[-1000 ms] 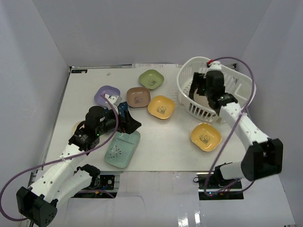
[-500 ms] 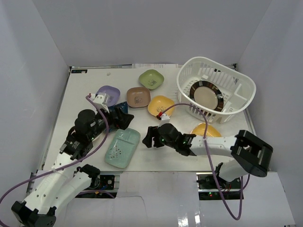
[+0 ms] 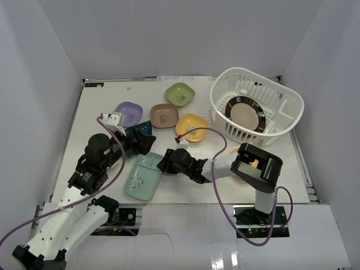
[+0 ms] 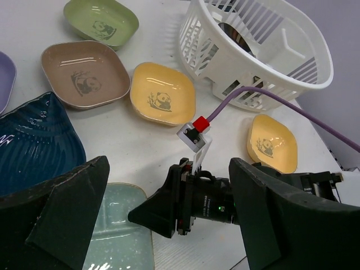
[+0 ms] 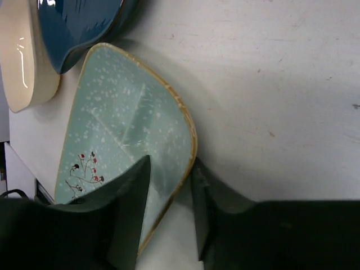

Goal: Place the plates into the plastic bin on the countertop

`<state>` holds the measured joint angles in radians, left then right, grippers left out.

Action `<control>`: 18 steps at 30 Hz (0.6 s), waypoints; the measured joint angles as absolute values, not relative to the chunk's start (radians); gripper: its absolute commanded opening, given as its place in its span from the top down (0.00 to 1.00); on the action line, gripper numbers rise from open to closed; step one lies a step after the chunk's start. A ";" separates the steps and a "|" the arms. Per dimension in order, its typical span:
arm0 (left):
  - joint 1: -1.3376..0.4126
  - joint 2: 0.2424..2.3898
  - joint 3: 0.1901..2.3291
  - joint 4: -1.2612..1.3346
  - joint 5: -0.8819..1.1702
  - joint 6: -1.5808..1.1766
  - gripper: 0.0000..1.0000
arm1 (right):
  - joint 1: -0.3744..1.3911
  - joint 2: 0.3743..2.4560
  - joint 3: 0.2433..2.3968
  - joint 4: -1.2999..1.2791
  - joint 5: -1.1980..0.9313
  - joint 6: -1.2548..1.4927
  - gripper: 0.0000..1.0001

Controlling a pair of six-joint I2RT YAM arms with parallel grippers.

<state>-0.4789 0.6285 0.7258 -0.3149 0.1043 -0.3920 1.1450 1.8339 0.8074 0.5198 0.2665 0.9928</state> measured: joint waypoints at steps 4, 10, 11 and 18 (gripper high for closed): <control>-0.479 0.614 0.726 -0.315 0.104 -0.392 0.02 | 1.144 1.843 0.786 0.535 0.302 1.059 0.81; -0.481 0.604 0.726 -0.315 0.104 -0.392 0.02 | 1.141 1.699 0.646 0.545 0.345 1.121 0.92; -0.482 0.602 0.726 -0.315 0.104 -0.392 0.02 | 1.141 1.649 0.612 0.525 0.352 1.110 0.92; -0.488 0.597 0.726 -0.315 0.104 -0.392 0.02 | 1.070 1.217 0.546 0.259 0.397 0.874 0.92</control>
